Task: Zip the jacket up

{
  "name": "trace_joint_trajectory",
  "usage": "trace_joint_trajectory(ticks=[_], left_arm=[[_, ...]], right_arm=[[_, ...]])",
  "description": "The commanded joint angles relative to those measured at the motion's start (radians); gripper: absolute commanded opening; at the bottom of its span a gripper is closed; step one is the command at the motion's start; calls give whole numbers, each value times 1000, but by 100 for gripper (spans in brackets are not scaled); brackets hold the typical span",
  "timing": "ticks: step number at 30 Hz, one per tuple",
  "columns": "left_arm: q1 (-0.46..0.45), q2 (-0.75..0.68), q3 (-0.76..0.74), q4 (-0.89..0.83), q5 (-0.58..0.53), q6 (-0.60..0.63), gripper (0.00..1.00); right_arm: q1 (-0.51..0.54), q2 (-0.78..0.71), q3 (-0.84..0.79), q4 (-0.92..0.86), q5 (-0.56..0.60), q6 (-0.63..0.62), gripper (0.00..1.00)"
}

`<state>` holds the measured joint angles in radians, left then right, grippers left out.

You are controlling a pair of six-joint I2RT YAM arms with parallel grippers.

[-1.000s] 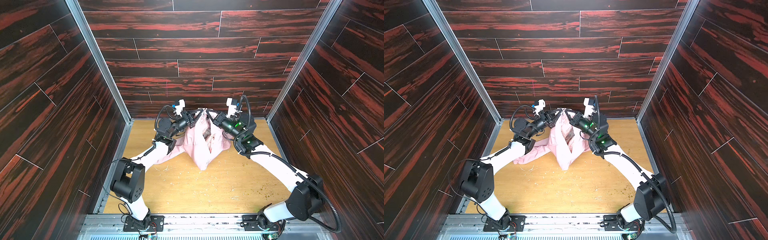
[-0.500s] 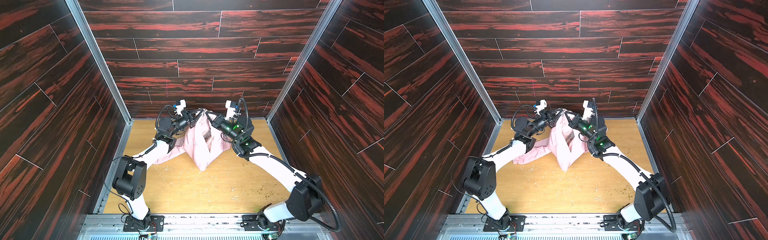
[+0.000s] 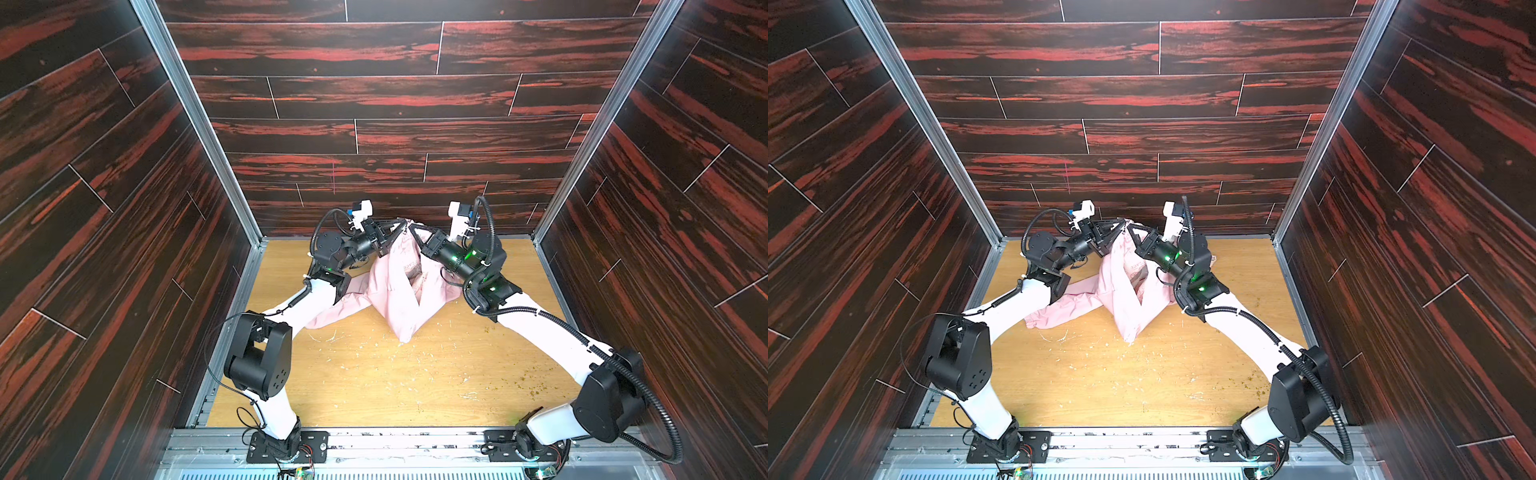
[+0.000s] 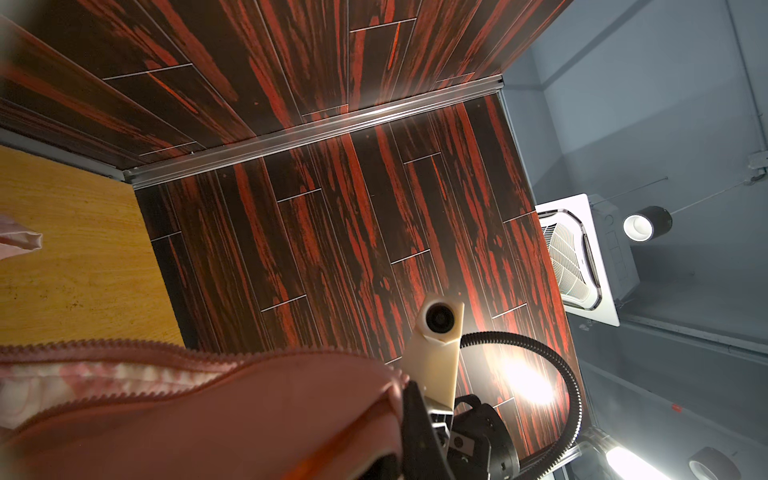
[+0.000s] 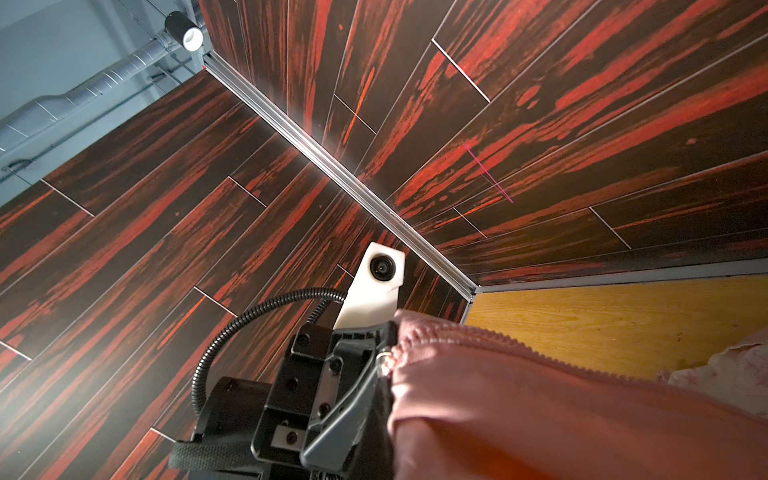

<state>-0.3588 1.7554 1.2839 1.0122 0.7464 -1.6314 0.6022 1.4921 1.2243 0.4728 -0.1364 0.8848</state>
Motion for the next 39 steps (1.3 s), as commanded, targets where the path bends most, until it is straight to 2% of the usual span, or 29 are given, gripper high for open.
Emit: trace_joint_trajectory(ticks=[1, 12, 25, 30, 35, 39], left_arm=[[49, -34, 88, 97, -179, -16, 0], [70, -65, 71, 52, -196, -15, 0], [71, -114, 3, -93, -232, 11, 0], [70, -140, -31, -120, -263, 31, 0], [70, -122, -21, -110, -246, -11, 0], [70, -129, -30, -119, -247, -32, 0]], right_arm=[[81, 30, -55, -199, -188, -16, 0], [62, 3, -106, -243, -169, -13, 0], [51, 49, 59, -462, -203, -38, 0], [37, 84, 135, -549, -321, 2, 0], [23, 71, 133, -527, -347, 53, 0], [-30, 73, 110, -461, -436, 173, 0]])
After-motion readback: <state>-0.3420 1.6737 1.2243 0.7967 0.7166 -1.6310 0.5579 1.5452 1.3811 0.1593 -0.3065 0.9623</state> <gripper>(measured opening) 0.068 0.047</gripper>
